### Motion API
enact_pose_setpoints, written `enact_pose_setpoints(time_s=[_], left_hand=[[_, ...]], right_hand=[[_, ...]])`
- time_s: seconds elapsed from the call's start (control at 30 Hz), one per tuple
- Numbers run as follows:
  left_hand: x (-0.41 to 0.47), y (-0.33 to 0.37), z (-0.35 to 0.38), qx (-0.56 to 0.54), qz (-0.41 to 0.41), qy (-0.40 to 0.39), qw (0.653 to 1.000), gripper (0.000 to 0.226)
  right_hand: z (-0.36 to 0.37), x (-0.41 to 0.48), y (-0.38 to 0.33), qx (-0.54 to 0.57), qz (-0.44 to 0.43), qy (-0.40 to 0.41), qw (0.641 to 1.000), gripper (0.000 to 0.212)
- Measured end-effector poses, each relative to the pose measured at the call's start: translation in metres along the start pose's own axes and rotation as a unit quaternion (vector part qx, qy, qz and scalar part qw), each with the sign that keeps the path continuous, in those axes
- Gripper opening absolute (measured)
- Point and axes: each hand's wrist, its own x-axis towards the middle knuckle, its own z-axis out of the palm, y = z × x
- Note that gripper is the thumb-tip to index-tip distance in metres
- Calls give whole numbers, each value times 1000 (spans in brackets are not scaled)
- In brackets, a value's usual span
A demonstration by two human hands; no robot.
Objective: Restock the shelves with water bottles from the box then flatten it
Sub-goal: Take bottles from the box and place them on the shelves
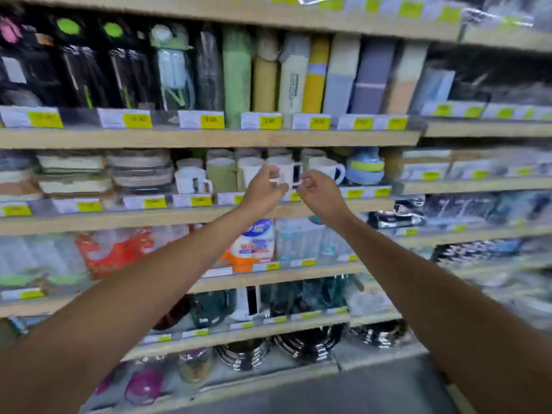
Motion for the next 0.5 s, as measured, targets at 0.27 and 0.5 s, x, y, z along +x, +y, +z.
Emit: enact_pose_setpoints(time_s=[0.27, 0.5], left_hand=[[-20, 0, 197, 15, -27, -235, 971, 39], [-22, -13, 412, 16, -69, -410, 909, 50]], right_hand=[[-116, -48, 167, -29, 149, 30, 988, 25], [-204, -81, 342, -57, 307, 51, 949, 27]])
